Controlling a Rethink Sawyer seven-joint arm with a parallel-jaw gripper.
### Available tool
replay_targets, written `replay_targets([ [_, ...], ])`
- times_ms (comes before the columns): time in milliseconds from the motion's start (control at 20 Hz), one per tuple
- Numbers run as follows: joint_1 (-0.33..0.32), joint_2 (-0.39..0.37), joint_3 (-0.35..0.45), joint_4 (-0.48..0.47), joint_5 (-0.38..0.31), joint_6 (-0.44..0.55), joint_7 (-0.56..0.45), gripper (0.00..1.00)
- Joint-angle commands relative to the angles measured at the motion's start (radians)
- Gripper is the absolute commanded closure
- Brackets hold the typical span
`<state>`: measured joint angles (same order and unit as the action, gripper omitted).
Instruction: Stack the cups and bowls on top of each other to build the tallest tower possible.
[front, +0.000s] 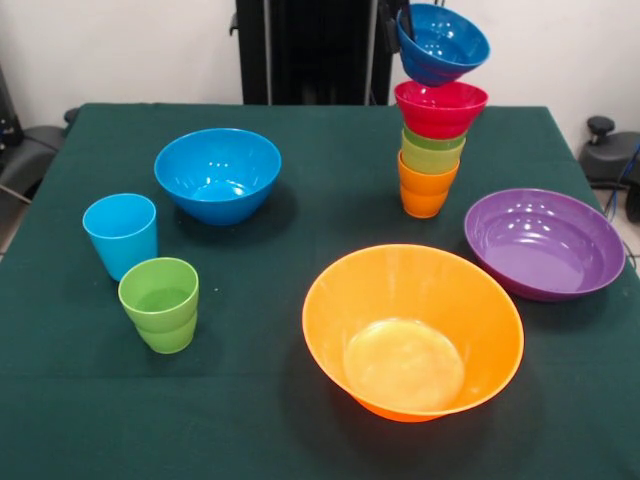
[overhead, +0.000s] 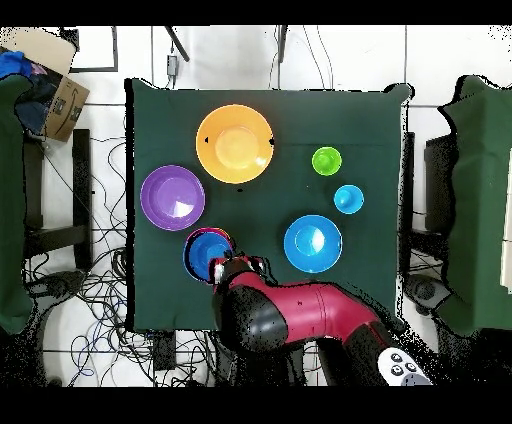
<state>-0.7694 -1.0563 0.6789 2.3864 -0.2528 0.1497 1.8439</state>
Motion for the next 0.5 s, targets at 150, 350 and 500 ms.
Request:
replay_targets([
  [150,0.054,0.006,-0.051,0.076,-0.071,-0.066,0.106,1.00],
  [350,0.063,-0.002,-0.053,0.087,-0.065,-0.070,0.108,1.00],
  [500,0.071,-0.008,-0.058,0.094,-0.061,-0.068,0.111,1.00],
])
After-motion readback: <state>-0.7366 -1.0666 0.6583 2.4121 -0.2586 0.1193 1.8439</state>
